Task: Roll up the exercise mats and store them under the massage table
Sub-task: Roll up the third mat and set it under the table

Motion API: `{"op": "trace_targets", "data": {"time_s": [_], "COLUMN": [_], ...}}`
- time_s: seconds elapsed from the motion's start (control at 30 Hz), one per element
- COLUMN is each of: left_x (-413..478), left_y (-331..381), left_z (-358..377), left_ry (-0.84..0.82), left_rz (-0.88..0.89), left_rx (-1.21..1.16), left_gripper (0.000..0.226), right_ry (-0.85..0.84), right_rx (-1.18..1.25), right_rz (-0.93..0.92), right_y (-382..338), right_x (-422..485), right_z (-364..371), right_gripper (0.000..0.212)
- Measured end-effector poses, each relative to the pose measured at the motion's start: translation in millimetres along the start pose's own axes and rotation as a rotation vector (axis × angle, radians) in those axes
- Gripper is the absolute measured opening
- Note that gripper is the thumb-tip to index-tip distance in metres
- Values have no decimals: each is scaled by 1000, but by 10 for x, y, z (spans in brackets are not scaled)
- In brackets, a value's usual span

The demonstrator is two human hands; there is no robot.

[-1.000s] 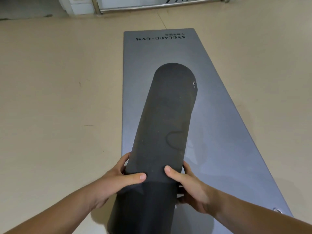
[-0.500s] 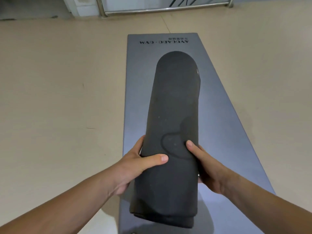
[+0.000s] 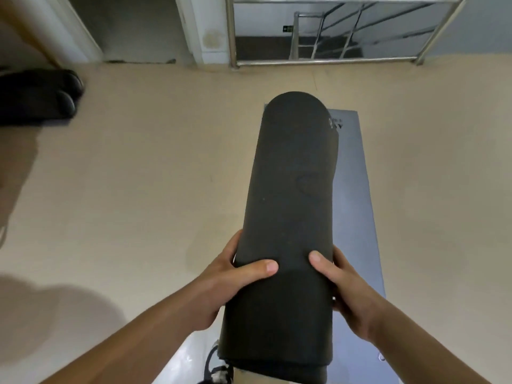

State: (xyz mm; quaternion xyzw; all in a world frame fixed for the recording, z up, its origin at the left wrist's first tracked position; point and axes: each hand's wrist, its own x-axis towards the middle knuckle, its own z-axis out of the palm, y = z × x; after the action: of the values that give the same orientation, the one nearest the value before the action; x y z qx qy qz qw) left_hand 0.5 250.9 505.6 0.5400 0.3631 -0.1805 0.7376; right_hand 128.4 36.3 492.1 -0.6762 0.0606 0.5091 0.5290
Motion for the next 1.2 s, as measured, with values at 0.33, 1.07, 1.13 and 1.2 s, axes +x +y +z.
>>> {"op": "trace_targets", "data": {"time_s": [0.33, 1.07, 1.13, 1.2], "left_x": [-1703, -814, -831, -811], "left_y": [1792, 3744, 3750, 3767], "left_z": [-1198, -3911, -4331, -4797], "left_ry": [174, 491, 556, 605], "left_rz": [-4, -45, -41, -12], "left_rx": [-209, -548, -605, -653], "left_gripper": [90, 94, 95, 99], "right_ry": [-114, -435, -466, -523], "right_rx": [-81, -397, -437, -457], "right_rz": [71, 232, 248, 251], "right_y": [-2260, -5107, -5268, -5400], "right_x": [-800, 1913, 2142, 2382], "right_z": [1747, 4036, 4508, 5017], "right_gripper": [108, 99, 101, 101]}}
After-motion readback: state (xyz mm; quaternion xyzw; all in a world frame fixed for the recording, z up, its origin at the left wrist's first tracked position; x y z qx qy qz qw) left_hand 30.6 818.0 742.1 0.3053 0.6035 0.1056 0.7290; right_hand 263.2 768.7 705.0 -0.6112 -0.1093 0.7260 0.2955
